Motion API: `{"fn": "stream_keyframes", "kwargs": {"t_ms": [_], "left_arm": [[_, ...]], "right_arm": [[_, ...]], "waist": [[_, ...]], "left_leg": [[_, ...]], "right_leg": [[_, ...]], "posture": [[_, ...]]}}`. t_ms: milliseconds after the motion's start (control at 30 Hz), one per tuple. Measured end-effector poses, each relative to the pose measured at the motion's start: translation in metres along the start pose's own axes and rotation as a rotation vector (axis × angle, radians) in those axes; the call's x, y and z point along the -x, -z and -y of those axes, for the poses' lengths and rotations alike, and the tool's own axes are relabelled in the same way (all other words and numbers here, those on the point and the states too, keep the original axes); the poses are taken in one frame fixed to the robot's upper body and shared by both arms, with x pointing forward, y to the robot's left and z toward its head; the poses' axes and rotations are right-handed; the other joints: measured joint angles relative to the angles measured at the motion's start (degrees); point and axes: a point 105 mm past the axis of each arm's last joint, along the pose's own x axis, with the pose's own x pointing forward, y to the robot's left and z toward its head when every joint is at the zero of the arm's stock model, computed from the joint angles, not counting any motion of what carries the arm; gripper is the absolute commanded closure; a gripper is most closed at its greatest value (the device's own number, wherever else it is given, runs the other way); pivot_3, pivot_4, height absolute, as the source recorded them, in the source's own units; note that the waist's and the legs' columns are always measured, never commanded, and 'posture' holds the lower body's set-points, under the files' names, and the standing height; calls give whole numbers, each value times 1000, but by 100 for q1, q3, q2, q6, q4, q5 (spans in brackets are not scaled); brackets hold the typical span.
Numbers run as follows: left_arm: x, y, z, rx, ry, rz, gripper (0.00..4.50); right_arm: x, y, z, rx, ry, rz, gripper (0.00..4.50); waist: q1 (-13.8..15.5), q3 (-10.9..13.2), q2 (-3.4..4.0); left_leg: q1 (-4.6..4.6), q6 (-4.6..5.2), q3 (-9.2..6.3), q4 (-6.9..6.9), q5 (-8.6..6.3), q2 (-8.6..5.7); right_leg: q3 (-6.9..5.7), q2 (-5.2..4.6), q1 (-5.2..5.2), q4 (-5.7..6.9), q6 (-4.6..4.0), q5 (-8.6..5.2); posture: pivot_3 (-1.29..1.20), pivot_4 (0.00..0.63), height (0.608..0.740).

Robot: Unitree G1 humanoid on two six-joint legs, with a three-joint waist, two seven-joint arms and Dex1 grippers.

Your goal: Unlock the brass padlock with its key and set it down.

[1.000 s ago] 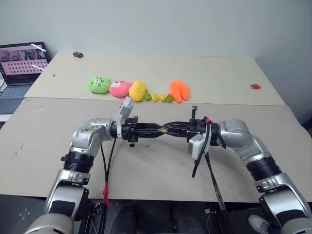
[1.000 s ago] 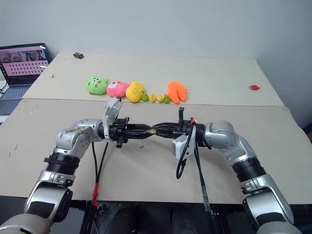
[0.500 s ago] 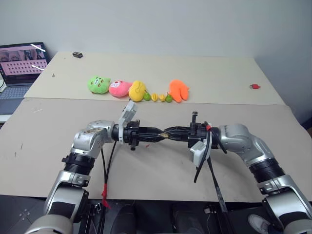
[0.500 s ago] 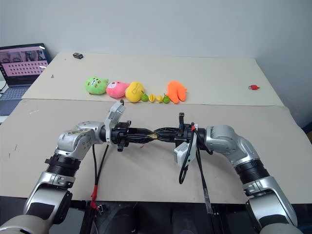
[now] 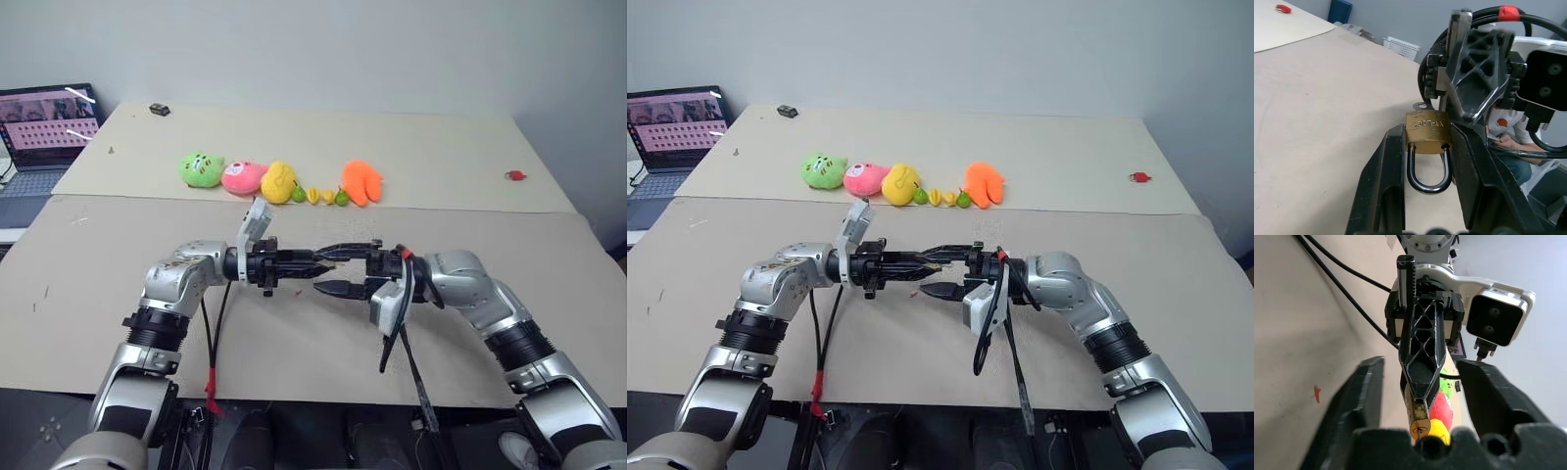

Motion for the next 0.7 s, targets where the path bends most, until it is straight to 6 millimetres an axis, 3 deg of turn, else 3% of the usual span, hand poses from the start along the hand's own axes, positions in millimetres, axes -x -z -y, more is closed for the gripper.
{"fn": "stream_keyframes", "kwargs": {"t_ms": [267,400,700], "left_arm": [[0,0,0,0,-1,0,3677],[0,0,0,0,-2,-2,3677],[1,0,0,-1,-3,-5,3677]], "right_arm": [[2,0,-6,26,-34,-3,895],[10,14,-8,87,-75,-41,895],[19,29,8,165,-63,-65,895]], "waist": [[-18,0,0],[-19,0,0],[-26,0,0]], "left_leg": [[0,0,0,0,0,1],[0,0,1,0,0,1],[0,0,1,-1,0,1]], "right_leg": [[0,2,-1,1,0,0],[0,1,-2,0,0,0],[1,1,-2,0,-1,0]], "posture": [[0,150,722],[0,150,722],[0,150,722]]}}
